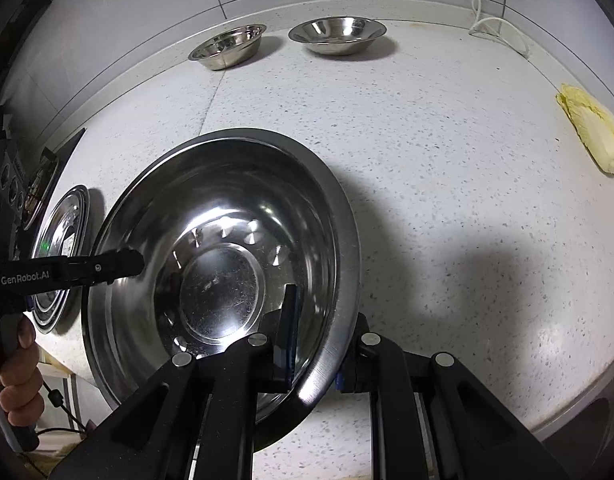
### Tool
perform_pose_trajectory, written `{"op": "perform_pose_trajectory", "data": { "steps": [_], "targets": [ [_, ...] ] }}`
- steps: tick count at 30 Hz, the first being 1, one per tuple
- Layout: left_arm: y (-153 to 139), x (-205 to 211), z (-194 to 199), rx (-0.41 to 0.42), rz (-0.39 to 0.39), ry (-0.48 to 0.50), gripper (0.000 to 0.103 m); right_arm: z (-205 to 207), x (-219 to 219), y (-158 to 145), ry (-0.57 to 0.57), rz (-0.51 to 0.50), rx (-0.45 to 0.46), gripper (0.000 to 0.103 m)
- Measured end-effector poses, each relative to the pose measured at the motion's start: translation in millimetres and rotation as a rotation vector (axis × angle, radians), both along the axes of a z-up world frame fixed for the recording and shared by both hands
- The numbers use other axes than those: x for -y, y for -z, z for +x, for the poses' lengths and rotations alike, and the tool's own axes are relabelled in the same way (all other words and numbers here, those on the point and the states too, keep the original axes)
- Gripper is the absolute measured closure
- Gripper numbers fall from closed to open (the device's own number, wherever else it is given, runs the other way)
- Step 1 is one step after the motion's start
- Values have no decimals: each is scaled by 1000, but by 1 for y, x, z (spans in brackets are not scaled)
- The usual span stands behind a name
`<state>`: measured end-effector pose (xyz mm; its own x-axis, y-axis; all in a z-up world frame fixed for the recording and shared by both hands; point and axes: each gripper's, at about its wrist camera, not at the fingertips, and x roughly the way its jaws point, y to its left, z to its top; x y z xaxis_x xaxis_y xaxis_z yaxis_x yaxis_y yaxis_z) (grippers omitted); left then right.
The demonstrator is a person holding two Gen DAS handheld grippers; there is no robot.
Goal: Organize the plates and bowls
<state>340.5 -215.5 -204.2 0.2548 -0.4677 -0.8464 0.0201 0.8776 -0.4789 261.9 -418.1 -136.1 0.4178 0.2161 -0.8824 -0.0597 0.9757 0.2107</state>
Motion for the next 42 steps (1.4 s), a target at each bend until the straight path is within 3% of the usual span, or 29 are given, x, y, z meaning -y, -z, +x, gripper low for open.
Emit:
{"op": "perform_pose_trajectory", "data": {
  "steps": [2,4,9,12,17,22,25,30,35,37,42],
  "targets": [
    [-4,-1,0,26,5,6,84,0,3,-1,9,14,0,78],
    [-9,-4,2,50,21,4,75,-1,7,-4,21,20,15,59],
    [-24,-16,10,70,24,-9,72,-2,20,-26,29,12,74,54],
    [-38,-25,25,51,-38,-28,70,6,32,-47,23,-22,108,53],
    [-66,-23,76,12,-167,-54,69,48,62,-91,59,-20,176,47],
    [-86,2,144,56,-125,-66,69,118,85,-121,73,43,190,40],
    [-79,23,184,52,-80,-72,69,168,95,-116,106,103,155,40],
    [-51,59,246,29,-65,-77,69,248,94,-74,147,121,61,40],
    [-25,79,280,12,-29,-82,69,291,90,-29,188,132,2,42],
    [-16,85,291,8,-26,-95,69,304,86,-16,195,133,-9,58],
    [0,96,308,-11,-27,-104,73,324,75,9,178,116,-47,81]
  ]
}}
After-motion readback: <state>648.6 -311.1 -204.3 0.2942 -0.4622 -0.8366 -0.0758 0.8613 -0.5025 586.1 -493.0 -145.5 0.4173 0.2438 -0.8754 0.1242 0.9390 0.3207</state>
